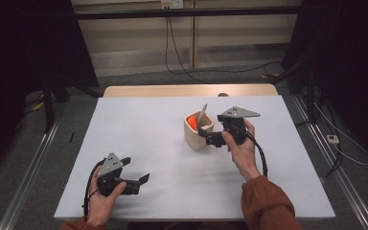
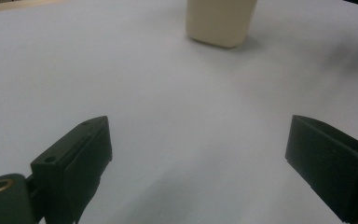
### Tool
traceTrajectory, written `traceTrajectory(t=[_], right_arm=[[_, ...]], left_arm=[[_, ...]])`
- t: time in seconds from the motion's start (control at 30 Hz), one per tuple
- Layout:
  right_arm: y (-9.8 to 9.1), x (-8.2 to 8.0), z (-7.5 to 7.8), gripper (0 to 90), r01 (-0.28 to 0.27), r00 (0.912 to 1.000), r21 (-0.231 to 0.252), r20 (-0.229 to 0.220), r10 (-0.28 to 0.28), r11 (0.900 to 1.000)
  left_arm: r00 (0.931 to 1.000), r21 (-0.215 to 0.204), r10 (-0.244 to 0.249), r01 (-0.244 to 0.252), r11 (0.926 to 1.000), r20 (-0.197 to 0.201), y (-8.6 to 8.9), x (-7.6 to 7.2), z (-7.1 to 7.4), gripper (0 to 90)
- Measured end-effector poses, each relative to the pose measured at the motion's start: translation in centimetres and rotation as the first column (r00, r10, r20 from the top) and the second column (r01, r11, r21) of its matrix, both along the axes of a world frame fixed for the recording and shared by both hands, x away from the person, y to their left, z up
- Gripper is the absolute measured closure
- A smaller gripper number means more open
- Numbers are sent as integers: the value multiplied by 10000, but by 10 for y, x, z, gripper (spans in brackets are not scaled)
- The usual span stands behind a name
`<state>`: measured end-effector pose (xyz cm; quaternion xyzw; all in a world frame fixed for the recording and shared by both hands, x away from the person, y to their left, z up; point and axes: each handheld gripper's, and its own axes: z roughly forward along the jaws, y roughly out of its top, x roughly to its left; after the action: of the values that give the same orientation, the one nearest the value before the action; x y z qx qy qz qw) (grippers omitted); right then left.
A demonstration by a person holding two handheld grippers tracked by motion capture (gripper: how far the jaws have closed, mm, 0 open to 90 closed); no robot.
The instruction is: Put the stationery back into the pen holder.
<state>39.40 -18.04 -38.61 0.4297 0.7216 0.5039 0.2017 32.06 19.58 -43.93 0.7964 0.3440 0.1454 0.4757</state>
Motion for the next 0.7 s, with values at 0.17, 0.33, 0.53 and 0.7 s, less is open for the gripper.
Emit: traceTrajectory(t=[0.17,0.33,0.53,0.7], right_arm=[[-2,-9,-1,63,-22,9999,-134,136,23,9999],[-6,-19,-2,63,111,9996,-241,274,-104,9996],[-13,-26,-7,63,314,9992,-295,242,-307,9991],[-18,-33,-12,63,413,9986,-376,335,-400,9984]], left_arm=[[9999,-24,-40,40,10000,117,-1,-2,1,70],[9999,0,-8,8,10000,158,-1,-2,2,70],[9999,-100,41,-39,9999,140,0,-2,2,70],[9998,-122,51,-48,9999,186,1,-2,4,70]])
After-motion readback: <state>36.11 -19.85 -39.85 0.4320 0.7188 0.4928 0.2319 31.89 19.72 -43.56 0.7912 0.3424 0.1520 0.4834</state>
